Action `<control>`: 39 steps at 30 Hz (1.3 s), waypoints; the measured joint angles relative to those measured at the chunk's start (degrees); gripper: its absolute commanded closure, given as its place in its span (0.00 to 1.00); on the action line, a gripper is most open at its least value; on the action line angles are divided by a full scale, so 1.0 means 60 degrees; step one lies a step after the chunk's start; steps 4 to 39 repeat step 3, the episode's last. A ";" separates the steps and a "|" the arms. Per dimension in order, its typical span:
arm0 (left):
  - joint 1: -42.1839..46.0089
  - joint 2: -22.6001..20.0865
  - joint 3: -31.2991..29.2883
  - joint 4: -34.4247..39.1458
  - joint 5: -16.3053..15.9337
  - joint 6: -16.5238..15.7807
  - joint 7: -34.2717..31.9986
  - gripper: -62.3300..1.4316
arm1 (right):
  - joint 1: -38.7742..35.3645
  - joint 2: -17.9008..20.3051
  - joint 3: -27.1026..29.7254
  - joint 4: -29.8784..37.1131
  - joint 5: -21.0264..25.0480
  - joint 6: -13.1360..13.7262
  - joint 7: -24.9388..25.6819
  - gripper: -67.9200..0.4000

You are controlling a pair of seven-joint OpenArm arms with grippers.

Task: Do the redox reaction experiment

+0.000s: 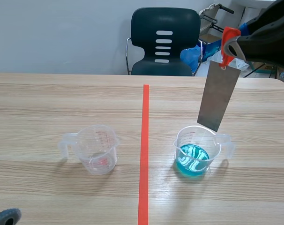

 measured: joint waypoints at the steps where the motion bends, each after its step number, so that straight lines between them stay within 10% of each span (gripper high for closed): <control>1: 0.0000 0.0000 0.0000 0.0000 0.0000 0.0000 0.0000 0.00 | 0.0000 0.0000 0.0000 0.0000 0.0000 0.0000 0.0000 0.98; 39: 0.0000 0.0000 0.0000 0.0000 0.0000 0.0000 0.0000 0.00 | 0.0000 0.0000 0.0000 0.0000 0.0000 0.0000 -0.0004 0.98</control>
